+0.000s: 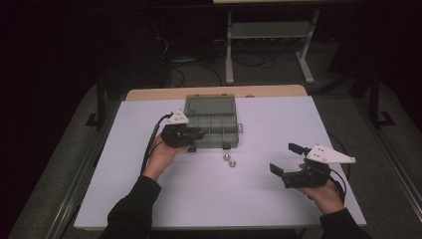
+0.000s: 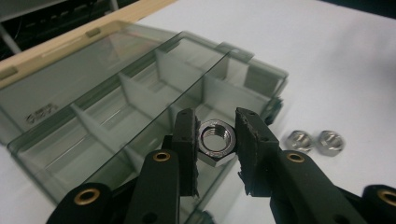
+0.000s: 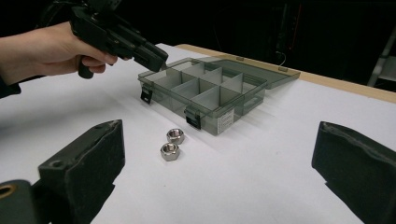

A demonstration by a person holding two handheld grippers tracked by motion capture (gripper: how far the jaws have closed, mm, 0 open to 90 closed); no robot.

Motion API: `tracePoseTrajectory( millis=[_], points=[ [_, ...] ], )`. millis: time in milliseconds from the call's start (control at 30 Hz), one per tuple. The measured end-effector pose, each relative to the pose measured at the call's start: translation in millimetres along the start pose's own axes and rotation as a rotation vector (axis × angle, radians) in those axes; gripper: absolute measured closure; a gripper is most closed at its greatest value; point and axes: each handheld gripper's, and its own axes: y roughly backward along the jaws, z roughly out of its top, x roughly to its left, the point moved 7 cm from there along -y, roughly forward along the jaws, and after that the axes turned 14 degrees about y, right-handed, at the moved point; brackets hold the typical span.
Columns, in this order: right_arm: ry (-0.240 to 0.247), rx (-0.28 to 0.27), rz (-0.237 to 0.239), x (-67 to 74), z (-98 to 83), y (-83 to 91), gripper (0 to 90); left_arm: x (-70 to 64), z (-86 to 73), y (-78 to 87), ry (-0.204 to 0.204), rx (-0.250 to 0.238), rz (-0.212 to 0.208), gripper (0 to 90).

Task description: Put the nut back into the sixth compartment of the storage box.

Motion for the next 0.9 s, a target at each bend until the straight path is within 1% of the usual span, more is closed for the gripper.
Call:
tracePoseTrajectory(
  millis=[33,67,100,133,367,567,633,700,733,867,900],
  points=[
    [-0.001,0.001,0.001,0.2,-0.1,0.0,2.2,1.8,-1.7,-1.1,0.008,0.009,0.001,69.7],
    [0.0,0.001,0.001,0.4,-0.1,-0.1,2.2,3.8,-3.0,-2.6,0.004,0.014,0.001,69.7],
    [0.001,0.001,0.002,0.6,-0.1,-0.3,2.2,4.3,-4.5,-4.3,0.015,0.016,-0.002,69.7],
    [0.003,0.001,0.003,0.7,-0.2,-0.5,2.2,5.8,-5.7,-5.7,0.009,0.025,0.0,69.7],
    [0.001,0.002,0.001,0.1,-0.6,0.4,2.2,9.4,-8.6,-9.4,0.026,0.034,0.003,69.7],
    [0.006,0.008,0.003,0.9,-1.4,-0.2,2.2,10.5,-7.9,-9.4,0.036,0.026,-0.004,69.2],
    [0.006,0.008,0.003,0.8,-1.3,-0.1,2.3,11.0,-8.3,-9.7,0.03,0.026,-0.003,68.7],
    [0.005,0.006,0.002,0.9,-1.2,0.0,2.2,10.6,-8.0,-9.5,0.036,0.022,-0.009,66.6],
    [0.002,0.006,0.003,1.0,-1.1,0.1,2.2,9.9,-6.6,-8.5,0.042,0.013,-0.014,64.9],
    [0.003,0.005,0.002,0.8,-1.0,0.1,2.2,7.5,-4.2,-6.3,0.042,-0.002,-0.02,64.1],
    [0.003,0.005,0.002,0.7,-1.0,0.2,2.3,4.9,-3.1,-4.6,0.035,-0.003,-0.022,64.1]
  ],
)
